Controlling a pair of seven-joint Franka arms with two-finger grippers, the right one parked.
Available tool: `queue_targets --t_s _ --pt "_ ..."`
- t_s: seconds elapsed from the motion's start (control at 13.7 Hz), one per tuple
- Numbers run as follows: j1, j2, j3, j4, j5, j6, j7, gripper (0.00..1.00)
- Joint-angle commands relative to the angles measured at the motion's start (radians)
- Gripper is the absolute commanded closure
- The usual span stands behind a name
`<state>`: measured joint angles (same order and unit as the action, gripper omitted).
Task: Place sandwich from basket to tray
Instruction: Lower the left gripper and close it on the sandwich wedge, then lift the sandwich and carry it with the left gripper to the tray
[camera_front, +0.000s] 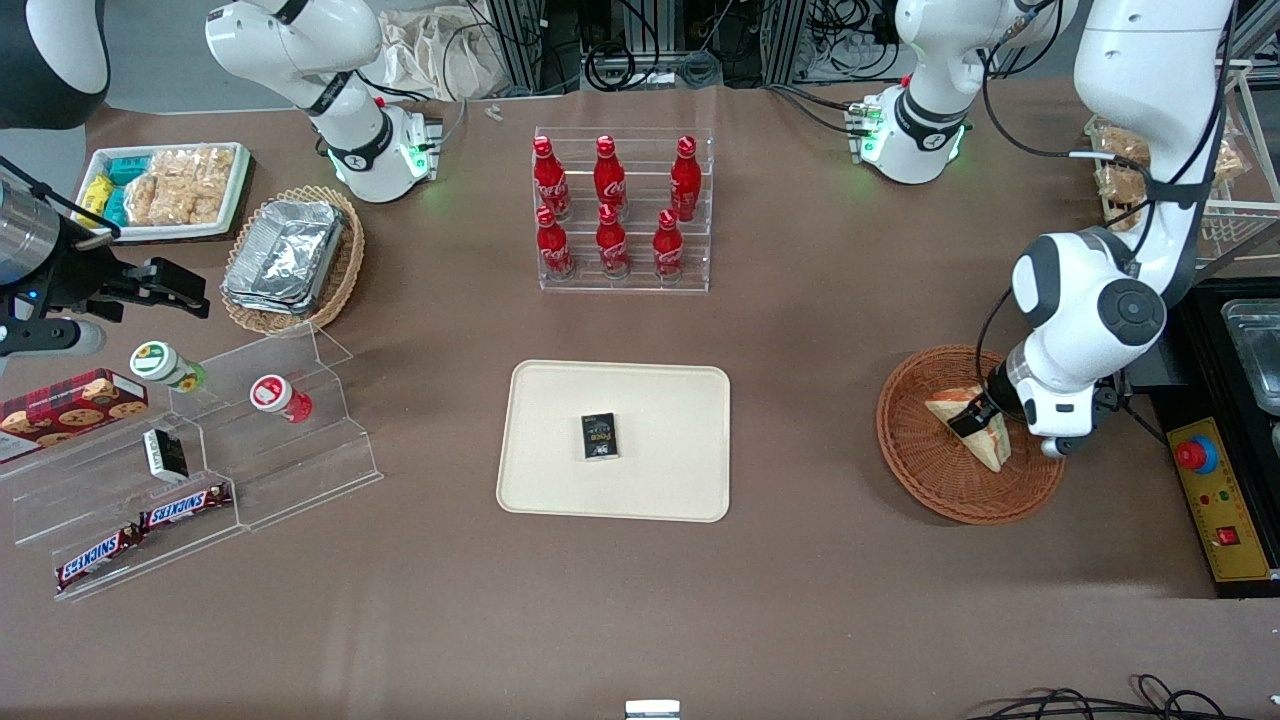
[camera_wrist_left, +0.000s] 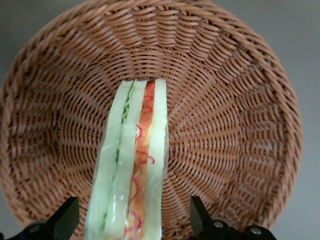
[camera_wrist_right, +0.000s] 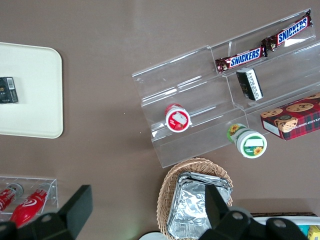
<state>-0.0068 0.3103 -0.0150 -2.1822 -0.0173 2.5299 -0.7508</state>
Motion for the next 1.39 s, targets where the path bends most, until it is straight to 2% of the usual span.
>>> queue_targets --t_s 0.0,0.07,0.15,0.37,0.59,0.73,0.8,0.95,1.02,1.17,1.32 --pt "0.002 0.032 0.012 -0.002 0.03 0.05 -0.022 0.62" --pt "0.002 0.033 0.012 -0.002 0.037 0.052 -0.021 0.88" --pt "0.002 0.032 0.015 -0.001 0.049 0.05 -0.019 1.0" --pt "0.002 -0.058 0.015 0.004 0.053 -0.008 -0.012 1.0" --pt "-0.013 -0.181 0.003 0.144 0.051 -0.385 0.054 1.0" --pt "-0.021 -0.177 -0.077 0.311 0.039 -0.651 0.077 1.0" --pt "-0.021 -0.168 -0.127 0.371 0.036 -0.718 0.077 1.0" --pt "-0.022 -0.157 -0.234 0.421 0.027 -0.734 0.079 1.0" --pt "-0.022 -0.136 -0.288 0.444 0.001 -0.723 0.079 1.0" --pt "-0.028 -0.064 -0.396 0.508 0.002 -0.712 0.071 1.0" --pt "-0.08 0.008 -0.433 0.538 0.008 -0.639 0.064 1.0"
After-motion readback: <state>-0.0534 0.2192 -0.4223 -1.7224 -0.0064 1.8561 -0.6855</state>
